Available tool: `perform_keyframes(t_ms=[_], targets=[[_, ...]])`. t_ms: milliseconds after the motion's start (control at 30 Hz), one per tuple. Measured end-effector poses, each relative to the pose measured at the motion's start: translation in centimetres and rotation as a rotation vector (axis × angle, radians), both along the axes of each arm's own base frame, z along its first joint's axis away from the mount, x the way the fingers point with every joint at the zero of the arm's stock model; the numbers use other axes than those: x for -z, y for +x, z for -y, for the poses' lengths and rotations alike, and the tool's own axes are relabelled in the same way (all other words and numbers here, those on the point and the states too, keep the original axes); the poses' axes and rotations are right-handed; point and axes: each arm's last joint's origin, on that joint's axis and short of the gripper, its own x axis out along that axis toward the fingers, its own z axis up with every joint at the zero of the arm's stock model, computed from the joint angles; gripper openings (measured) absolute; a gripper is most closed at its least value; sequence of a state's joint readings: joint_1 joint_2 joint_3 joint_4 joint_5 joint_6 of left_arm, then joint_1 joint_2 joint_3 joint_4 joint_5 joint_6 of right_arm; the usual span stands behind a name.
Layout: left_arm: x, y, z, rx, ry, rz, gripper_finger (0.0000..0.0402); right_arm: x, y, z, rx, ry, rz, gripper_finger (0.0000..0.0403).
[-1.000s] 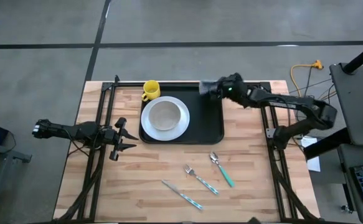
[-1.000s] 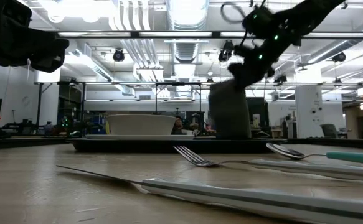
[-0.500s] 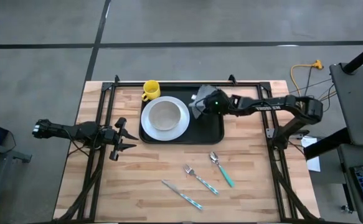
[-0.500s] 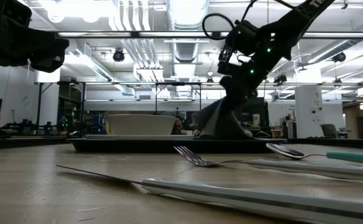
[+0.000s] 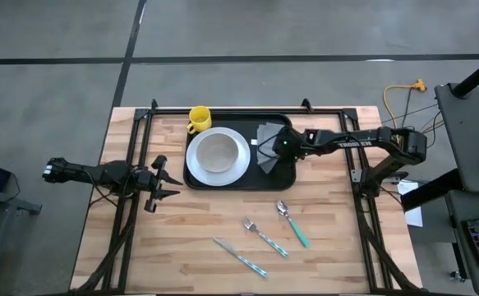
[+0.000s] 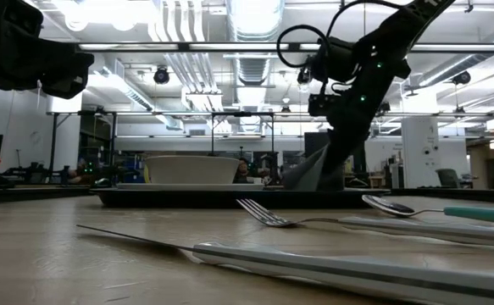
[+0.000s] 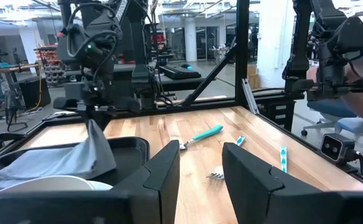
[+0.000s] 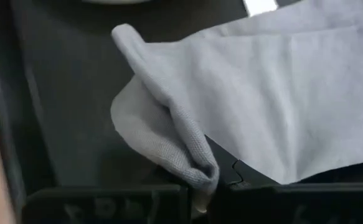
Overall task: Set up tray
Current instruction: Put the gray napkin on the black serving tray beside the white plate
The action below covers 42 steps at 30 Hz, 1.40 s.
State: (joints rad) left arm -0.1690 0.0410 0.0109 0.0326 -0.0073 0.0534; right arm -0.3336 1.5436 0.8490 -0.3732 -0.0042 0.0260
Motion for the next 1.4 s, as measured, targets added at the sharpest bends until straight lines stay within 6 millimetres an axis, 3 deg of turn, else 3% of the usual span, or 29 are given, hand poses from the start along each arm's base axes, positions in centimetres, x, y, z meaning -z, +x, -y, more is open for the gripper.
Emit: perform_keyframes(t_ms=[633,933,1167,1400], targets=[[0.0,0.0,0.0,0.0,0.0,0.0,0.0102,0.2,-0.3,-0.3,-0.025,0.051,-0.026,0.0013],[0.0,0.0,0.0,0.0,0.0,0.0,0.0102,0.2,-0.2,-1.1,-0.086,0.136,-0.019,0.0084],[0.0,0.0,0.0,0.0,0.0,0.0,0.0102,-0.2,-1.5,-1.7,-0.075,0.236,-0.122,0.0137],[0.0,0.0,0.0,0.0,0.0,0.0,0.0102,-0.6,-1.2,-1.6,-0.062,0.223,-0.068,0.0173]])
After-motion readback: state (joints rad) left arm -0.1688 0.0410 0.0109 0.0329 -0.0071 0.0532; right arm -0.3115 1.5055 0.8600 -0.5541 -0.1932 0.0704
